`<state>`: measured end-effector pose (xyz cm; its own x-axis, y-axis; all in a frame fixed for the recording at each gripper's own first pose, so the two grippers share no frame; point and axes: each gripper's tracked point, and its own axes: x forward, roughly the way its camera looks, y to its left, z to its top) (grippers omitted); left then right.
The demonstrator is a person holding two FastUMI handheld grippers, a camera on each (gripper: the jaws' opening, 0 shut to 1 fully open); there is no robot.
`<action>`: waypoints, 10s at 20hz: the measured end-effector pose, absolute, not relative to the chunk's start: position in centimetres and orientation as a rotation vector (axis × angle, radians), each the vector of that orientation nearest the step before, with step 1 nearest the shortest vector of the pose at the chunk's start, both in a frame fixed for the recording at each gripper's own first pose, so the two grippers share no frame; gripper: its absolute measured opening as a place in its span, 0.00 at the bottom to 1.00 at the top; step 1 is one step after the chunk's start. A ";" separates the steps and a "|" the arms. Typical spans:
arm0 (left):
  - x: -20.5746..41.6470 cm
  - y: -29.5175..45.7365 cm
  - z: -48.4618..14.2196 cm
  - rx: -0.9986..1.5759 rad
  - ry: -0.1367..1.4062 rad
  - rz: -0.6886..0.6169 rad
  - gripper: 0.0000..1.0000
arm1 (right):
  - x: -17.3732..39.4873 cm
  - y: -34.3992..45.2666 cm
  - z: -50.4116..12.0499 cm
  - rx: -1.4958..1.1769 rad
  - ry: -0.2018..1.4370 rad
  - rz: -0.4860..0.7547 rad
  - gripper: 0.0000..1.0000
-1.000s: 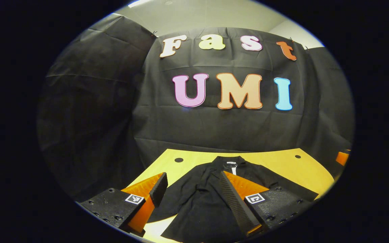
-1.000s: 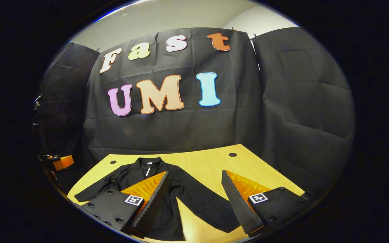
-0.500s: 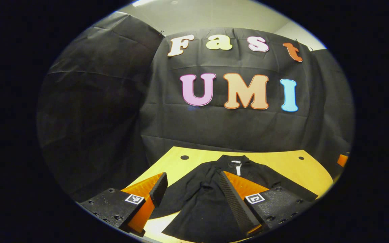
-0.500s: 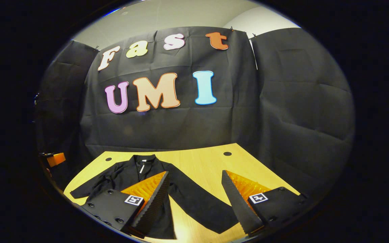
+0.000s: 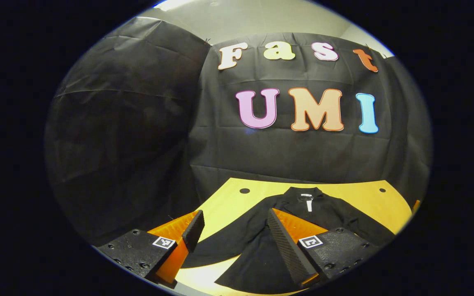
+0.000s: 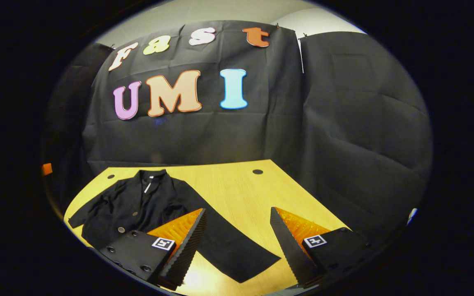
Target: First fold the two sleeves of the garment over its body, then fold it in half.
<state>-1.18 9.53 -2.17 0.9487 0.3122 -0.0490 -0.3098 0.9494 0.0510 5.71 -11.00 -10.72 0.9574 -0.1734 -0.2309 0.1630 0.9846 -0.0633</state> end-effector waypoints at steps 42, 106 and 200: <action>-0.9 8.0 -5.2 -0.007 0.132 0.331 0.93 | 7.5 -12.4 -27.9 -0.073 0.704 -0.071 0.53; -2.1 17.1 -12.1 -0.057 0.269 0.308 0.94 | 24.6 12.8 -9.3 -0.263 0.458 0.167 0.02; -3.4 20.4 -28.5 -0.204 0.580 0.279 0.07 | 11.5 16.2 -8.6 0.002 0.425 0.305 0.98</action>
